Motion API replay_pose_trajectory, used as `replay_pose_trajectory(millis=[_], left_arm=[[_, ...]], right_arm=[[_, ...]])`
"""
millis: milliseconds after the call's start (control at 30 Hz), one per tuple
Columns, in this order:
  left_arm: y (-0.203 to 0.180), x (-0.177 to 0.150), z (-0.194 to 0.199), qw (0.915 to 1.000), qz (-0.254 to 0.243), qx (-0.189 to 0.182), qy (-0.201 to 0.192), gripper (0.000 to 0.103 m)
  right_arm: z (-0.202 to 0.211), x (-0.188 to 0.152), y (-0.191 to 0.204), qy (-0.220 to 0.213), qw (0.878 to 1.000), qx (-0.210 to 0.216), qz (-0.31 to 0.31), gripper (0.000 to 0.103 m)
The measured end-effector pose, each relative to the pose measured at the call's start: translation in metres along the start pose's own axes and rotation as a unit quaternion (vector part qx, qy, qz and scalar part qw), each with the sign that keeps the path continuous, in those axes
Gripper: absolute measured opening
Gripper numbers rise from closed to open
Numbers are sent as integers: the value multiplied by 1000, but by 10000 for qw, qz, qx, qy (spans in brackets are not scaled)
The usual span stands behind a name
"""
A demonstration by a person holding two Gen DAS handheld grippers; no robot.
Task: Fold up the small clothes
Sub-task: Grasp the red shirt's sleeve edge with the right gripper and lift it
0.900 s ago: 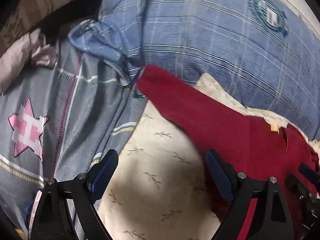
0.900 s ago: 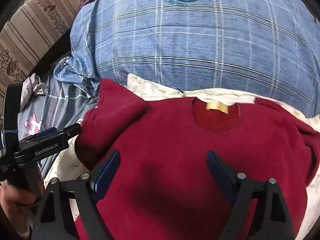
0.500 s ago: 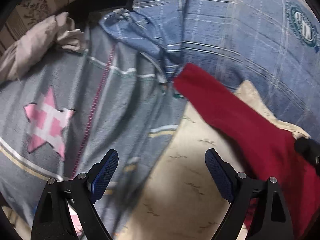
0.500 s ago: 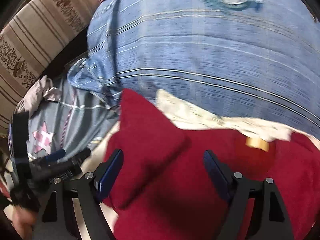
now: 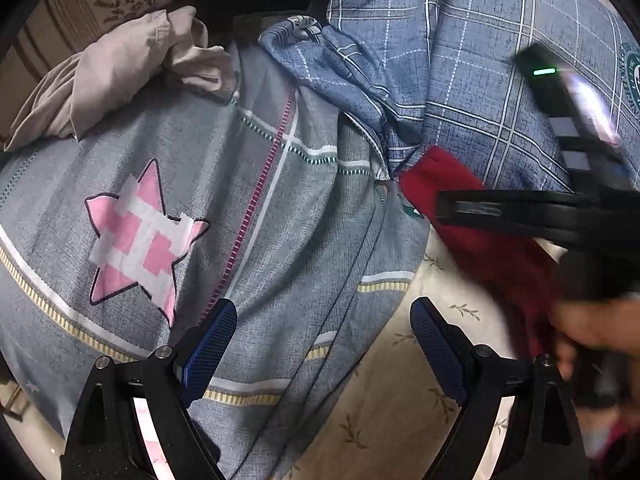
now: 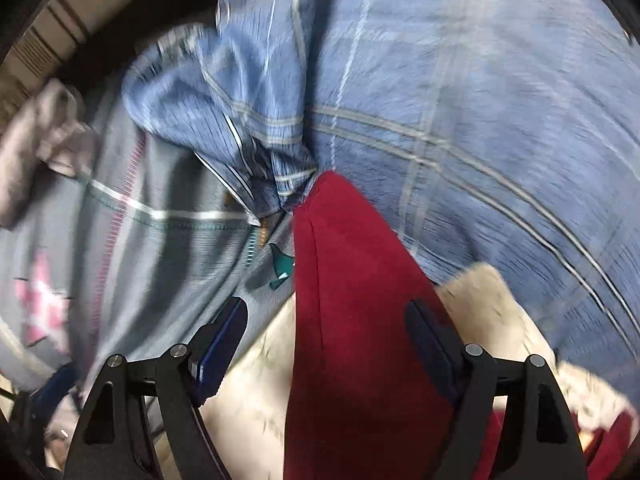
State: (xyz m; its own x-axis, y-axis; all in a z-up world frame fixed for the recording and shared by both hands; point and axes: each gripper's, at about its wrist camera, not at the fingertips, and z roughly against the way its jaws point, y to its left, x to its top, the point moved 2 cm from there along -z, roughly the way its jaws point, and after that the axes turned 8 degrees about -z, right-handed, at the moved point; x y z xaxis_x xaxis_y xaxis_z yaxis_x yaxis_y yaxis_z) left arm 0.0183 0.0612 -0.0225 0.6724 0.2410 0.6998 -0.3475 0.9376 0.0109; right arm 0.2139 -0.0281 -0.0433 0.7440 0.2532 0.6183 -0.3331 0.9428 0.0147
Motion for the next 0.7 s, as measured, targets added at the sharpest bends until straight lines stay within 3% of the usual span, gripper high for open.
replay_pose_trajectory(millis=[100, 267, 367, 433, 467, 533, 700], left_arm=[[-1, 0, -3, 9999, 82, -88, 85, 89], [0, 2, -5, 9997, 97, -171, 165, 89], [-1, 2, -4, 9997, 95, -187, 122, 89], [-2, 1, -4, 9998, 61, -183, 112, 89], [-2, 1, -4, 9997, 42, -178, 134, 89], [1, 2, -4, 9997, 87, -127, 172, 89], [9, 4, 1, 9991, 387, -191, 61, 89]], right_arm=[[-33, 9, 6, 158, 9988, -455, 91, 70], [-72, 21, 4, 414, 9956, -833, -44, 62], [-86, 21, 3, 479, 9961, -737, -103, 56], [-88, 22, 2, 420, 9972, -601, -170, 31], [-86, 23, 2, 415, 9978, -470, -204, 5], [-76, 30, 3, 194, 9981, -568, -163, 6], [-19, 34, -12, -338, 9981, 76, -502, 6]])
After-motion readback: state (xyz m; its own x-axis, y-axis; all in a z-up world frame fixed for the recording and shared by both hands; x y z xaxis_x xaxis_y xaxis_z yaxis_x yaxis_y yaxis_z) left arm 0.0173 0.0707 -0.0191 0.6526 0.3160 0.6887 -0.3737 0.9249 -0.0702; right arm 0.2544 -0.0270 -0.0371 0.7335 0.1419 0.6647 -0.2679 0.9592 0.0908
